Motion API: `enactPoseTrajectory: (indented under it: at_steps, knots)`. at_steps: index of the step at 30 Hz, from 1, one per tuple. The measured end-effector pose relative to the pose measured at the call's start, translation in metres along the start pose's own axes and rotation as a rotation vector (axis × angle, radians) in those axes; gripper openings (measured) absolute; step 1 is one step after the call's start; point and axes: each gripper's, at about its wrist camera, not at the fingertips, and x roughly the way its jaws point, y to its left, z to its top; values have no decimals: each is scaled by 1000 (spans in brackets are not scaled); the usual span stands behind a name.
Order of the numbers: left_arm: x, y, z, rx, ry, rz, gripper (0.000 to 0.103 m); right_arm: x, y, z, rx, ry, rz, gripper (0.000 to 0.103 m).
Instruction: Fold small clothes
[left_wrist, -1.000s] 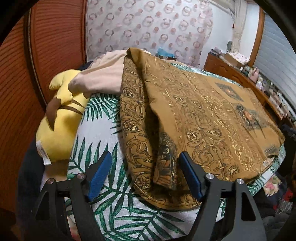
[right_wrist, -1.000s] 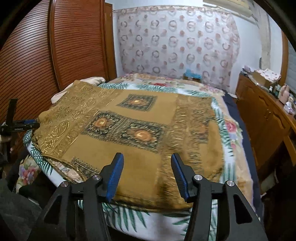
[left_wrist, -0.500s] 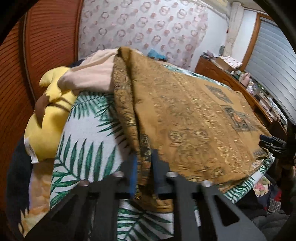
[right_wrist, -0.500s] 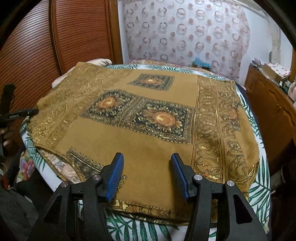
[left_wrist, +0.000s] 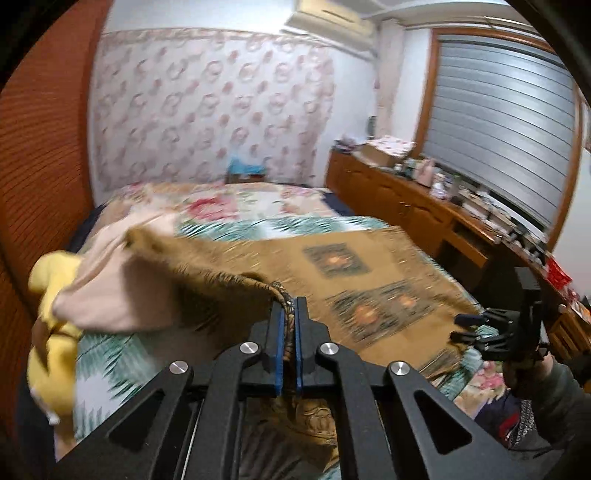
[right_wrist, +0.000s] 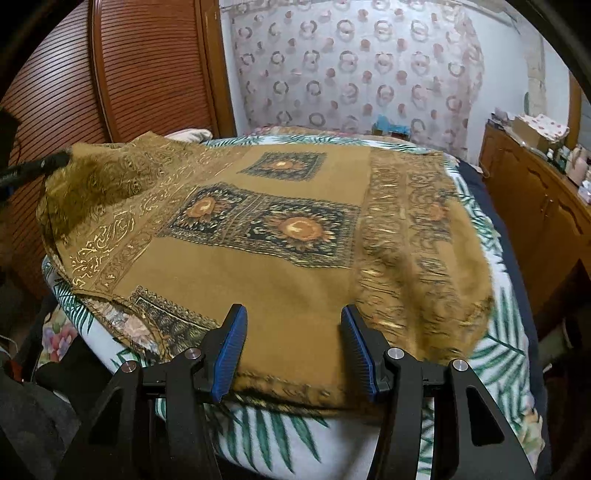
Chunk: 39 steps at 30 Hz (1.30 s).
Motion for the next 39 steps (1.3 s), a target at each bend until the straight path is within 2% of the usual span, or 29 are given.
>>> enactPoseTrajectory:
  at_steps: [5, 10, 18, 25, 30, 33, 35, 37, 39]
  knots:
    - [26, -42, 27, 66, 7, -98, 5, -19, -17, -8, 36, -25, -15, 55]
    - [53, -92, 55, 180, 33, -172, 5, -34, -29, -16, 56, -43, -35, 55]
    - [68, -159, 89, 280, 19, -261, 5, -53, -39, -26, 84, -78, -42, 55]
    - [89, -197, 101, 329, 38, -281, 5, -67, -52, -35, 107, -102, -49, 55]
    - [106, -205, 98, 320, 77, -293, 5, -72, -59, -41, 126, -103, -47, 55]
    - [111, -209, 92, 337, 101, -273, 6, -71, -63, -43, 133, -97, -48, 55]
    - [111, -211, 89, 346, 100, -254, 11, -73, -63, -44, 136, -96, -50, 55]
    - [102, -206, 88, 339, 82, -270, 18, -75, -66, -43, 138, -97, -50, 55]
    - [96, -204, 88, 342, 67, -262, 34, -76, -66, -41, 140, -100, -52, 55]
